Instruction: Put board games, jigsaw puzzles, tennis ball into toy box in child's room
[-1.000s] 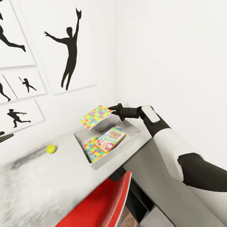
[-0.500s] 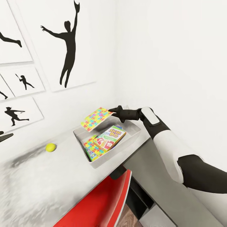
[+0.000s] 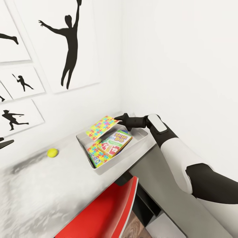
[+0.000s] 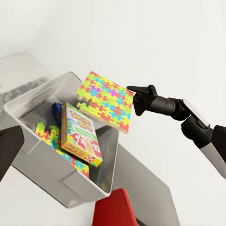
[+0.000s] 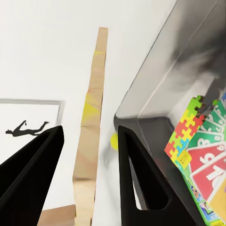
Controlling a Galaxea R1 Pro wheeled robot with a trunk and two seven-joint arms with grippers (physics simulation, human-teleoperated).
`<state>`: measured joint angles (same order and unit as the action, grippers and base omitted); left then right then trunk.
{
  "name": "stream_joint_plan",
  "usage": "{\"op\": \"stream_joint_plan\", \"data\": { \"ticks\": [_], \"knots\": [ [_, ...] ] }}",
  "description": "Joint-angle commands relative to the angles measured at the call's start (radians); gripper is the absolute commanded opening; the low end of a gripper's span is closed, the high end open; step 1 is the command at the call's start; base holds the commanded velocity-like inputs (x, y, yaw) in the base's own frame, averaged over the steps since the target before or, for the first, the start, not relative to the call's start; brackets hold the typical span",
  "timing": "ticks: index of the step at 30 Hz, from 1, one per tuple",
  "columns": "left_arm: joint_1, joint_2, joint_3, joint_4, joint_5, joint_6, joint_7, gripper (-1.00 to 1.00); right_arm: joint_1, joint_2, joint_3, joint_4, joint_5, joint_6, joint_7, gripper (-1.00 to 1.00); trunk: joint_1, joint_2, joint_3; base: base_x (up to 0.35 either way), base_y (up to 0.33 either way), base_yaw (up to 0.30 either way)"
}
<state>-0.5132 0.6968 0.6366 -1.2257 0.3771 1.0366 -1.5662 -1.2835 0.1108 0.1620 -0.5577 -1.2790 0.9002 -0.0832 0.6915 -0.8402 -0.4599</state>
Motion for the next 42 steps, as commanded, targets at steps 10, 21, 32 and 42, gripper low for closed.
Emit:
{"op": "stream_joint_plan", "data": {
  "ticks": [10, 21, 32, 42],
  "knots": [
    [-0.001, 0.000, 0.000, 0.000, -0.001, 0.011, -0.005, 1.00, 0.000, 0.001, 0.003, -0.001, -0.011, 0.000, -0.010, -1.00, 0.000, -0.001, -0.018, 0.000, 0.000, 0.000],
    [-0.001, 0.000, 0.000, 0.000, -0.001, 0.011, -0.005, 1.00, 0.000, 0.002, 0.004, -0.001, -0.011, -0.003, -0.010, -1.00, 0.000, -0.001, -0.036, 0.000, 0.000, 0.000],
    [-0.001, 0.000, 0.001, 0.000, -0.001, 0.011, -0.005, 1.00, 0.001, 0.001, 0.002, -0.001, -0.013, 0.000, -0.010, -1.00, 0.000, -0.001, -0.054, 0.000, 0.000, 0.000],
    [-0.001, 0.001, 0.001, 0.000, -0.001, 0.011, -0.005, 1.00, 0.013, 0.000, 0.001, -0.001, -0.013, -0.003, -0.010, -1.00, 0.000, -0.001, -0.062, 0.000, 0.000, 0.000]
  ]
}}
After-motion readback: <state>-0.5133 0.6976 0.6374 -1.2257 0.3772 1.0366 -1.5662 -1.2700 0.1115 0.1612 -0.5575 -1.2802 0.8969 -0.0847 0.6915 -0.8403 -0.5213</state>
